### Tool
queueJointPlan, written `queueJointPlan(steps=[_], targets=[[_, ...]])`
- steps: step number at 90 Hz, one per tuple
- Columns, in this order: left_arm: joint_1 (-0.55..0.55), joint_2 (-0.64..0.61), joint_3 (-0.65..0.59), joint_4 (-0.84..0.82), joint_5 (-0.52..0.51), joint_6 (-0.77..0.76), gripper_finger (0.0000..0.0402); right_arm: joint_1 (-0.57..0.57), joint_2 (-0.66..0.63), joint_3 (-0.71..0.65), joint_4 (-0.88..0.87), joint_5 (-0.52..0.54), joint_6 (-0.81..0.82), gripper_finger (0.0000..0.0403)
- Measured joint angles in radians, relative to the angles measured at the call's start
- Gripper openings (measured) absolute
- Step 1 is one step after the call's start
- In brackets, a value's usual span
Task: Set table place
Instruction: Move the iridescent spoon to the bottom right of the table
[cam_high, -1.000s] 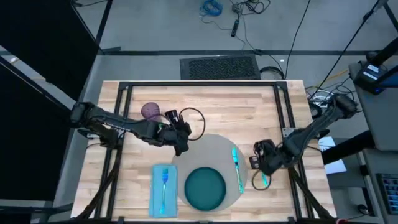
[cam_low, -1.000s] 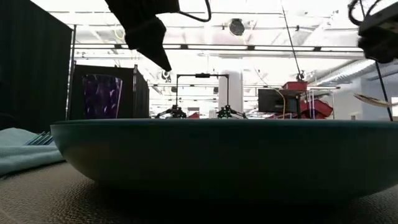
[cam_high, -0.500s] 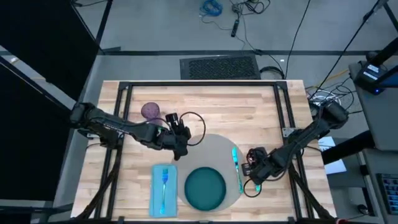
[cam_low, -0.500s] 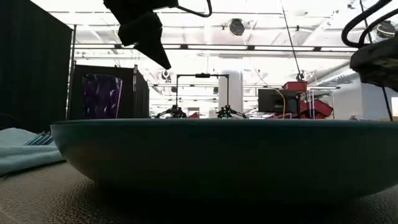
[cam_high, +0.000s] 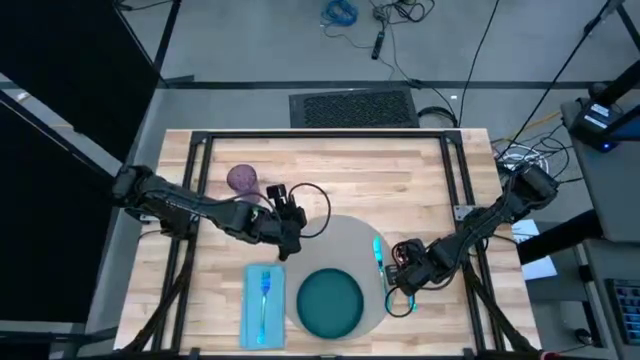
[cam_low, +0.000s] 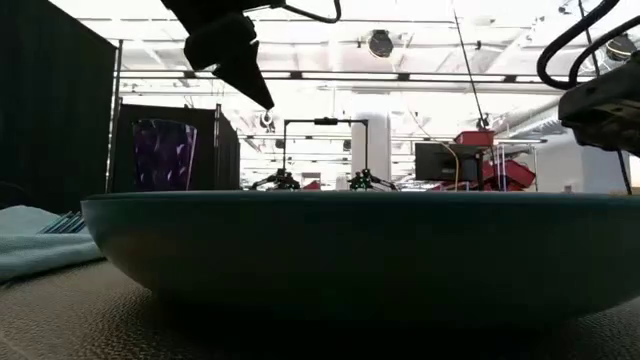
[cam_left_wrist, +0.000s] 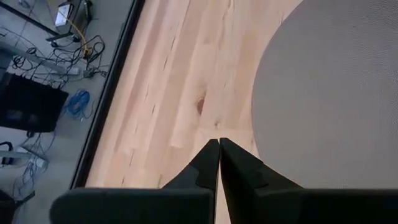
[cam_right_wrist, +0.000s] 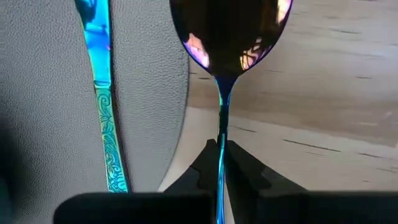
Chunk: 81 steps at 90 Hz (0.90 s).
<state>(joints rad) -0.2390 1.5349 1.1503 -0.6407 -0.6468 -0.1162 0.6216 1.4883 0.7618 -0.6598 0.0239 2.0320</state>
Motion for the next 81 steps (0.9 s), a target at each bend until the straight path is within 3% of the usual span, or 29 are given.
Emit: queueJointPlan(steps=[81], targets=[[0.0, 0.0, 0.0, 0.0, 0.0, 0.001, 0.0, 0.0, 0.0, 0.0, -0.005, 0.034, -0.033, 0.0019]])
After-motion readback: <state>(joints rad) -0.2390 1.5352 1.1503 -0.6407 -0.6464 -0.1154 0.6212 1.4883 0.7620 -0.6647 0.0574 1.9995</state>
